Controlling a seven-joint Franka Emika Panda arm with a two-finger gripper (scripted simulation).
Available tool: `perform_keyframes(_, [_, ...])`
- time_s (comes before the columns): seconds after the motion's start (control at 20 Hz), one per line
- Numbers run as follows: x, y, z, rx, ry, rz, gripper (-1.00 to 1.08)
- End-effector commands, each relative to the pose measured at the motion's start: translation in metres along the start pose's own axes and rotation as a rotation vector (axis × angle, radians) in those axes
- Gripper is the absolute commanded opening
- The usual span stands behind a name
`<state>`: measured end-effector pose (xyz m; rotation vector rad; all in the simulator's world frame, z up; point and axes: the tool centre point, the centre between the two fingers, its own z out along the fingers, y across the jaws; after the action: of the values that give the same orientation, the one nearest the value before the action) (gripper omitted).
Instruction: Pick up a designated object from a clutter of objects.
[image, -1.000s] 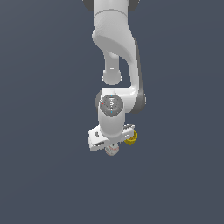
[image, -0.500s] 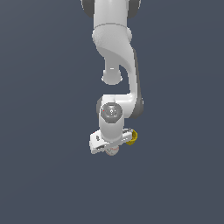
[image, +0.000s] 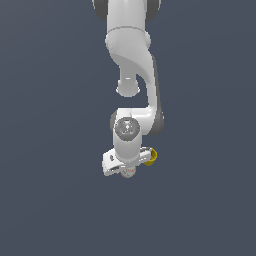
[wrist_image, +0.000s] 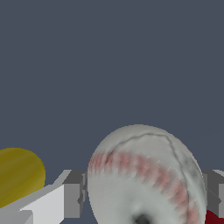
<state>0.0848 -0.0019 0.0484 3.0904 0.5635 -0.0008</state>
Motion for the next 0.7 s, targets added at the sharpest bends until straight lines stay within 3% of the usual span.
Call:
perform_keyframes(0.0, [0.0, 0.0, 0.0, 0.0, 0.0, -0.001, -1.0])
perform_keyframes(0.3, [0.003, -0.004, -0.016, 0.0, 0.0, -0.001, -1.0])
perform_keyframes(0.65, [0.012, -0.016, -0.066, 0.0, 0.0, 0.0, -1.0])
